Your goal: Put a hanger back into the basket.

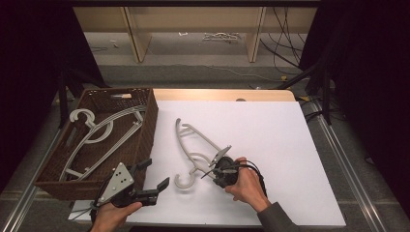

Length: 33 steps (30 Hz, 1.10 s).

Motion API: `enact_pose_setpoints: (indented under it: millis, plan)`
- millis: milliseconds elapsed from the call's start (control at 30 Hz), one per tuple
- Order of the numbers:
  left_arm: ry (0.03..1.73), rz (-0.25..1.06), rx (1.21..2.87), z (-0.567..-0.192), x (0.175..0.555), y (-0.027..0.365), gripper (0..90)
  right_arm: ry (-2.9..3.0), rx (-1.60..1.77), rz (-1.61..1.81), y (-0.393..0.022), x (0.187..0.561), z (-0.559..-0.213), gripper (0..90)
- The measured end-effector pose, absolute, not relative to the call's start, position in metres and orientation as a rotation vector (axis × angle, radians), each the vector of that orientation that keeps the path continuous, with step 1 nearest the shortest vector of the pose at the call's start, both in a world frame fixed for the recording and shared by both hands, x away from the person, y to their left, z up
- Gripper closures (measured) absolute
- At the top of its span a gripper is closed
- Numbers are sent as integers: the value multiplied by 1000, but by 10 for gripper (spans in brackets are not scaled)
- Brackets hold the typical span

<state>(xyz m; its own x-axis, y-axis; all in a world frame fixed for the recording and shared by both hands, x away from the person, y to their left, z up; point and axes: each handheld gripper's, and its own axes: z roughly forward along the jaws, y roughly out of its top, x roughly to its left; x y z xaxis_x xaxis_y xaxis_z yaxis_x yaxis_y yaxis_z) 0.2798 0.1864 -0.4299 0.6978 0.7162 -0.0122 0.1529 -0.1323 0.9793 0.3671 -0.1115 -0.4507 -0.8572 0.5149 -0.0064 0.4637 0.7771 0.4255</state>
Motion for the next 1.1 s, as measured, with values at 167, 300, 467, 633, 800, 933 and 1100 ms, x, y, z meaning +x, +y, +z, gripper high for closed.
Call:
enact_pose_setpoints:
  millis: [167, 300, 467, 633, 800, 933, 1100]
  plan:
    - [702, 576, 1671, -429, 282, 185, 177, 2840, 724, 645, -113, 364, -441, 822]
    - [676, 585, 1681, -428, 287, 182, 180, 2850, 689, 665, -117, 361, -436, 823]
    - [678, 614, 1745, -425, 295, 174, 186, 2842, 643, 675, -122, 359, -428, 823]
    - [658, 632, 1873, -420, 309, 160, 218, 2856, 614, 696, -128, 356, -421, 824]
    - [662, 630, 1982, -419, 324, 145, 243, 2855, 569, 694, -133, 352, -414, 825]
    - [639, 583, 2063, -420, 332, 135, 252, 2858, 561, 693, -135, 349, -409, 825]
    - [602, 589, 2142, -421, 343, 125, 256, 2859, 513, 686, -135, 345, -401, 825]
